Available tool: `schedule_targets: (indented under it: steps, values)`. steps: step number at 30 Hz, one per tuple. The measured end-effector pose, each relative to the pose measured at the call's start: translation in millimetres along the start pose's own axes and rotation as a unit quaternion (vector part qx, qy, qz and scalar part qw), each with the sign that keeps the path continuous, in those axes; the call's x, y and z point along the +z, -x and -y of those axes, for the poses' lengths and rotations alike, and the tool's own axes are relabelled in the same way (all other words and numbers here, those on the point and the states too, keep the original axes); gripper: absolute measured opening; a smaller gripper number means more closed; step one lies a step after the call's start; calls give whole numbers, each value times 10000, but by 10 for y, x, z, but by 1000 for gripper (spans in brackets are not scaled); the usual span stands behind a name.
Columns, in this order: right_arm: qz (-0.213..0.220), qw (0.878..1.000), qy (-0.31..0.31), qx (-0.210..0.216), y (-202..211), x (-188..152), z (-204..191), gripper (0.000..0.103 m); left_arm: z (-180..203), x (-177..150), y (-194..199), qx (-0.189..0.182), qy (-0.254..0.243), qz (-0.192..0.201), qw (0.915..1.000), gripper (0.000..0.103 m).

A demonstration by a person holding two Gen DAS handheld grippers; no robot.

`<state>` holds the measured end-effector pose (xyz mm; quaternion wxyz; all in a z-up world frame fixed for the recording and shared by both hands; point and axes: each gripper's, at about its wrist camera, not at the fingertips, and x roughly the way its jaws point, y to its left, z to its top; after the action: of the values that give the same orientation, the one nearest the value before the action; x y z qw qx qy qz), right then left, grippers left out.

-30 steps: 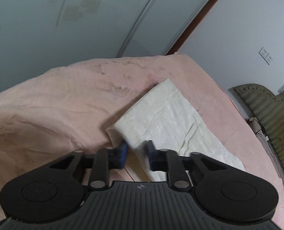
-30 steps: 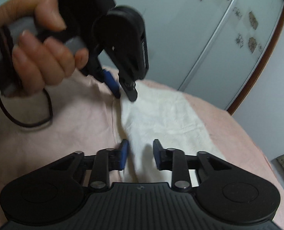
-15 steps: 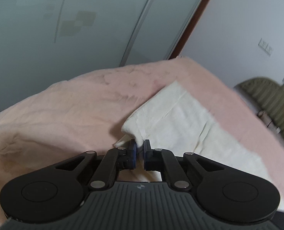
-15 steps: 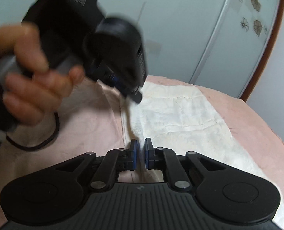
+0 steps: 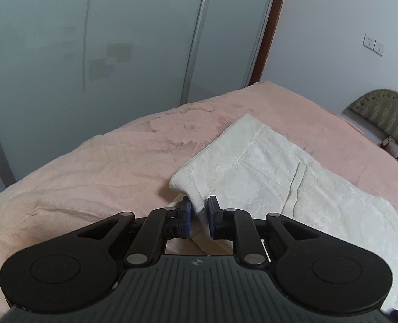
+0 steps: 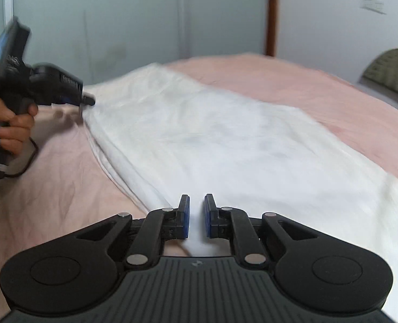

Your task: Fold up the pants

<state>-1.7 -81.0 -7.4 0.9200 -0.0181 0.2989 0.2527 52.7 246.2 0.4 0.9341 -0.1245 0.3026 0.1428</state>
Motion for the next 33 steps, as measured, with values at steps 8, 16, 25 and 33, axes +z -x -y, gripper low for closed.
schedule_targets:
  steps: [8, 16, 25, 33]
  values:
    - [924, 9573, -1976, -1899, 1236, -595, 1039, 15, 279, 44, 313, 937, -358, 772, 9920, 37]
    - [1279, 8907, -3615, -2442, 1890, -1244, 1499, 18, 1121, -54, 666, -41, -1334, 1072, 9852, 44]
    - [1519, 8174, -4975, -2475, 2432, -1837, 1697, 53, 2351, -794, 755, -2089, -2780, 375, 9368, 49]
    - [2202, 7879, -5306, -2217, 2283, -1876, 2081, 52, 2727, -1449, 664, -2396, -3605, 265, 9011, 51]
